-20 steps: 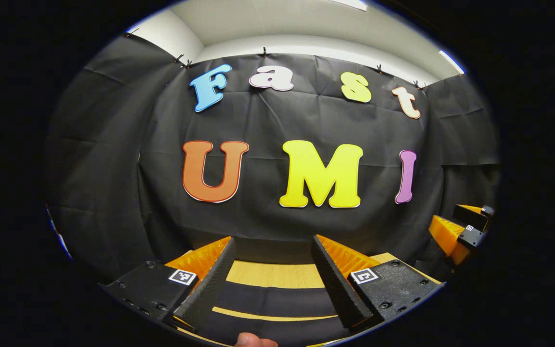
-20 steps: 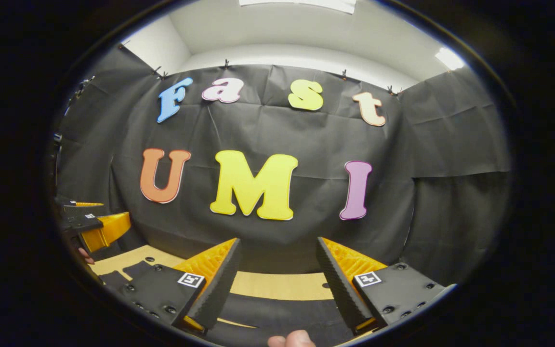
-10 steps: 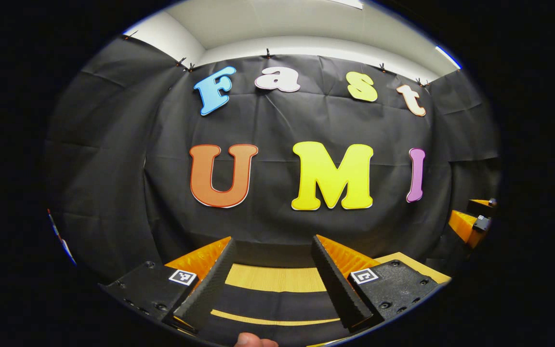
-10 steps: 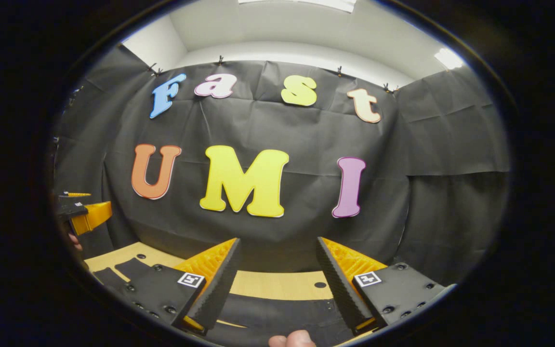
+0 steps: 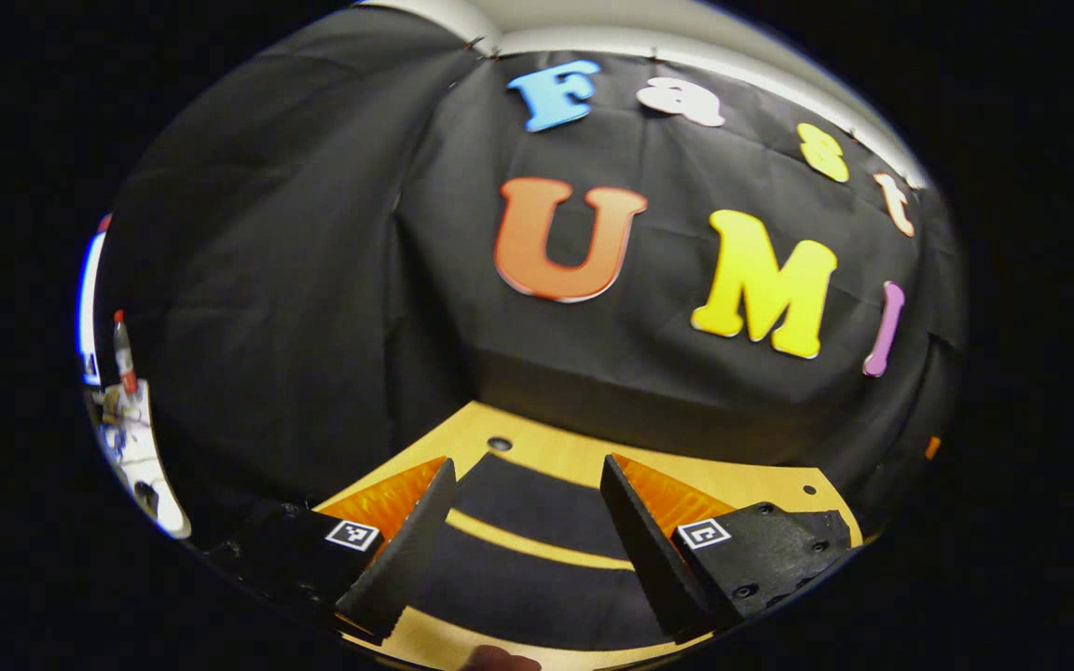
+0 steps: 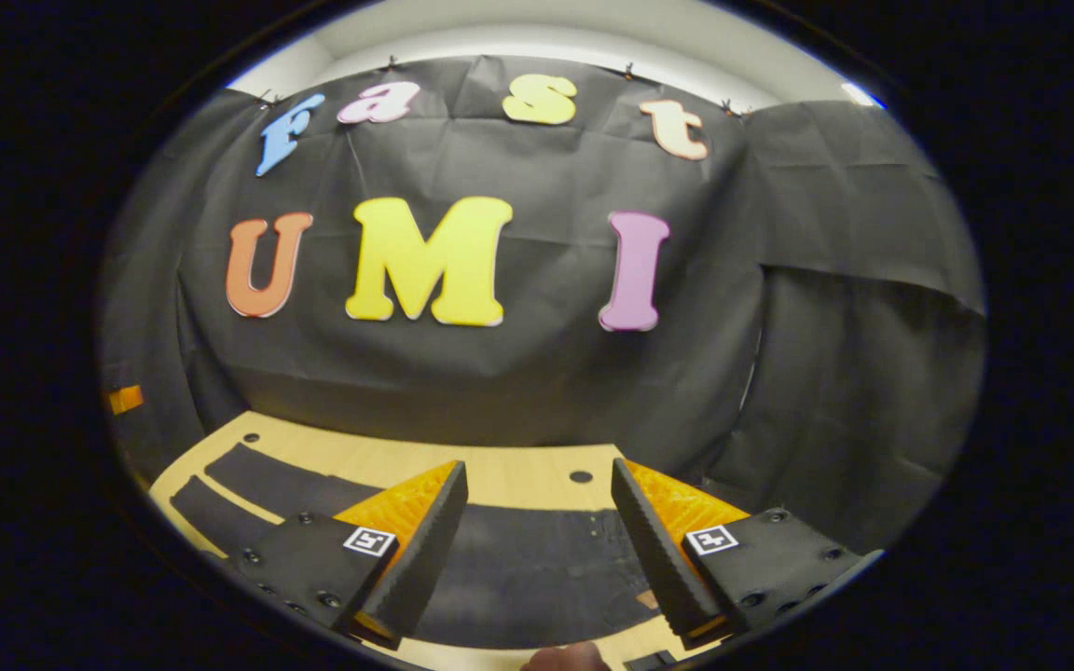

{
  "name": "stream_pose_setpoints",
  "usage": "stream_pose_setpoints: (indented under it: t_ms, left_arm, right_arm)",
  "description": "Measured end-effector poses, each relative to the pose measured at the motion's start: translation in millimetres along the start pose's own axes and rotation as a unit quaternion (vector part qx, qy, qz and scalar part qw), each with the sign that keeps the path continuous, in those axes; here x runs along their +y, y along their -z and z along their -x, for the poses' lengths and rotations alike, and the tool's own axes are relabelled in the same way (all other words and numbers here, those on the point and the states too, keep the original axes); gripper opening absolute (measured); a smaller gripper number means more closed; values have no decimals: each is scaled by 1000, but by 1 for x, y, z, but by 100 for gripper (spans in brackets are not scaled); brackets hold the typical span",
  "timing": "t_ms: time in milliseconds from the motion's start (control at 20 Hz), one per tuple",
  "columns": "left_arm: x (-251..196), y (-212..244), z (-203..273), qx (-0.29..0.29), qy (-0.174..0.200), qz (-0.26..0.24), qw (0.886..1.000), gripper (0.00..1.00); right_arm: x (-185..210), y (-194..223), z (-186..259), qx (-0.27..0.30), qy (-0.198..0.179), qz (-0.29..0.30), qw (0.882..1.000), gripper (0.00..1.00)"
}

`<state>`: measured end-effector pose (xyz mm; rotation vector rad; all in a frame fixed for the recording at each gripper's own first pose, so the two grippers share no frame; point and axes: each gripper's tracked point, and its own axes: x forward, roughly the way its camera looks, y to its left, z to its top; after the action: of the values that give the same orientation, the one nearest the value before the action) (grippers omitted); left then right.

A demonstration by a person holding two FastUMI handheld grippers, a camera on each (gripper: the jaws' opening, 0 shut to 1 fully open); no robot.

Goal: Grasp the waist and the cuffs of the jeans and fold them to make the two legs overlap; first hold the waist and fold one-third of the jeans toward the cuffs, then hold the cuffs and fold the remaining one-third in the same direction to finish folding.

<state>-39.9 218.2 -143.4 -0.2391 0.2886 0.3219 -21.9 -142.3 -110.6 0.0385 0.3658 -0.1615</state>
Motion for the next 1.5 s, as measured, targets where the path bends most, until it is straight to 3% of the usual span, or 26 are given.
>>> stream_pose_setpoints:
  t_ms: [150,250,300,400,450,550,700,850,1150,1250,1500]
  left_arm:
    - [59,57,-8,95,-50,84,991,98]
    - [90,99,-10,165,-99,174,966,99]
    - [101,117,-11,193,-119,218,949,99]
    - [116,140,-8,235,-145,294,915,99]
    - [119,150,-11,250,-152,322,900,99]
    - [130,162,-9,275,-167,353,878,99]
    - [128,167,-19,291,-186,387,855,99]
    - [136,177,-24,301,-195,396,846,99]
    - [142,172,-43,316,-211,390,839,99]
    - [141,173,-48,323,-219,386,836,99]
    - [139,179,-54,343,-242,372,828,97]
  right_arm:
    - [-43,55,-9,86,16,-32,996,94]
    - [-73,91,-20,143,30,-82,986,99]
    - [-83,106,-27,169,38,-109,979,97]
    - [-96,134,-43,217,53,-167,960,95]
    - [-103,147,-48,240,56,-196,949,99]
    - [-116,174,-52,278,65,-238,928,99]
    - [-124,193,-58,318,76,-268,906,98]
    - [-119,203,-65,350,76,-274,892,98]
    - [-114,221,-83,401,71,-272,872,98]
    - [-118,235,-90,422,86,-277,859,98]
    - [-137,266,-104,437,143,-282,842,98]
